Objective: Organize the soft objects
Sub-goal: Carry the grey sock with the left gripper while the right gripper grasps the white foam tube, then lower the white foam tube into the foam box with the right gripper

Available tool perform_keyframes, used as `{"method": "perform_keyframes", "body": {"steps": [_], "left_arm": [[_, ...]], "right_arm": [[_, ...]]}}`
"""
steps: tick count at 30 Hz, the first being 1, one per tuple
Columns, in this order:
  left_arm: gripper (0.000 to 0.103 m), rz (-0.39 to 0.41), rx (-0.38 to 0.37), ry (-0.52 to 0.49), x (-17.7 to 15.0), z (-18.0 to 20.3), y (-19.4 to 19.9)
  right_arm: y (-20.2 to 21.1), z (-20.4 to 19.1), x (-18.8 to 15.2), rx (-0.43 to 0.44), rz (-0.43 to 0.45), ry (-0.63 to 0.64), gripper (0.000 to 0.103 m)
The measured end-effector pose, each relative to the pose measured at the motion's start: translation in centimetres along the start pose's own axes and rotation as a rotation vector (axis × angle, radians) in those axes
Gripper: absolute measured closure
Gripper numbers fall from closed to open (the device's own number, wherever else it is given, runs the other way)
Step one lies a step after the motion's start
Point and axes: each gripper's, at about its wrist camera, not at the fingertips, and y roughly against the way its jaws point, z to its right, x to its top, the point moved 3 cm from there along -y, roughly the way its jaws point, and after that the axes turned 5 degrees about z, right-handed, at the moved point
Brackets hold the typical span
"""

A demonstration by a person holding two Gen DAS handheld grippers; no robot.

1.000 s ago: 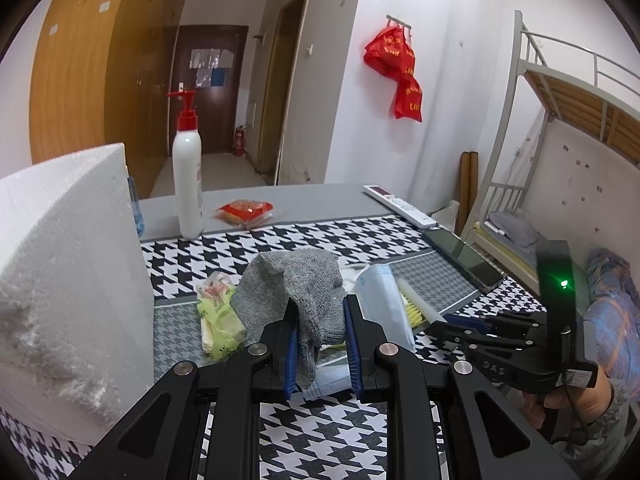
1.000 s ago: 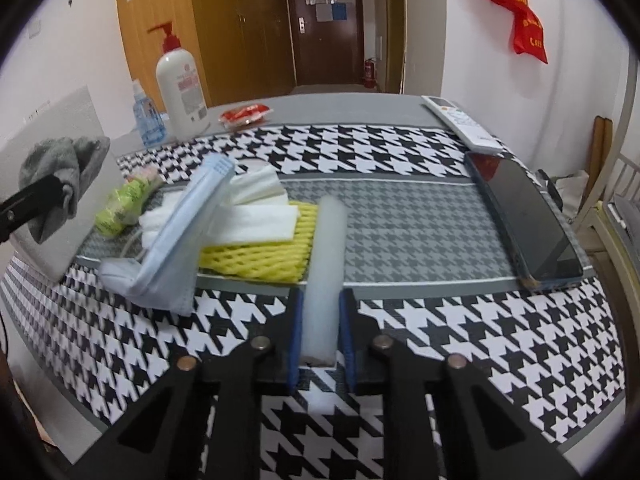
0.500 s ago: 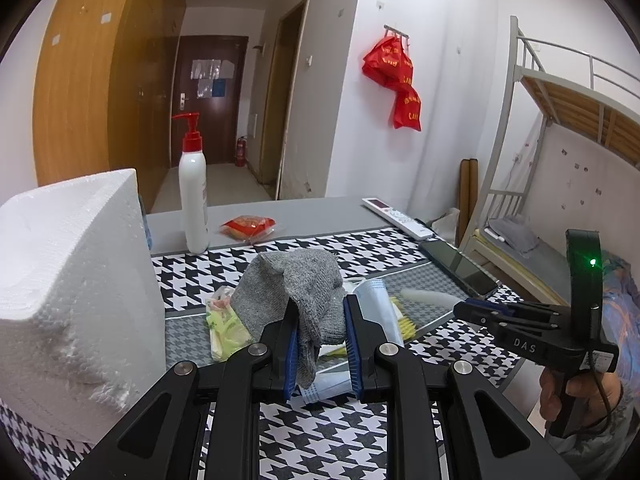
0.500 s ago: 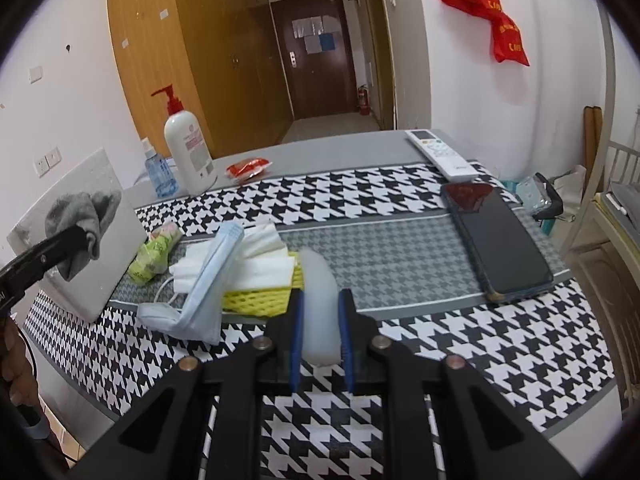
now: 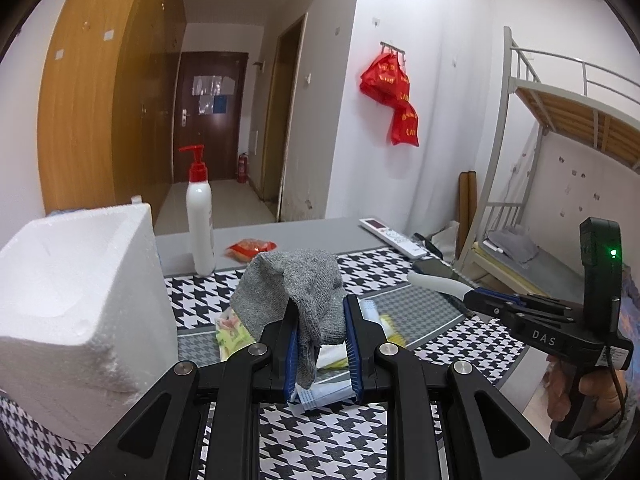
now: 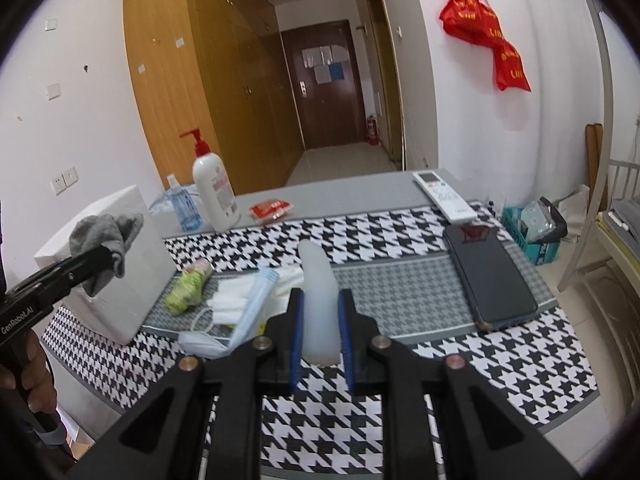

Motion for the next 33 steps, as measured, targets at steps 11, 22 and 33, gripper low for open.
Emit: {"method": "perform_keyframes", "body": {"steps": [11, 22, 33], "left_arm": [[0.081, 0.047, 0.032, -0.033, 1.5, 0.1, 2.1], [0.081, 0.080, 0.078, -0.068, 2.3, -0.4, 4.0], [0.081, 0.123, 0.105, -0.073, 3.7, -1.6, 5.6]], "right_arm": [[2.1, -2.1, 1.5, 0.063, 0.072, 0.006, 0.083], [3.0, -3.9, 2.4, 0.102, 0.120, 0.018, 0.083], [3.7, -6.2, 3.5, 0.132, 0.168, 0.040, 0.083]]}}
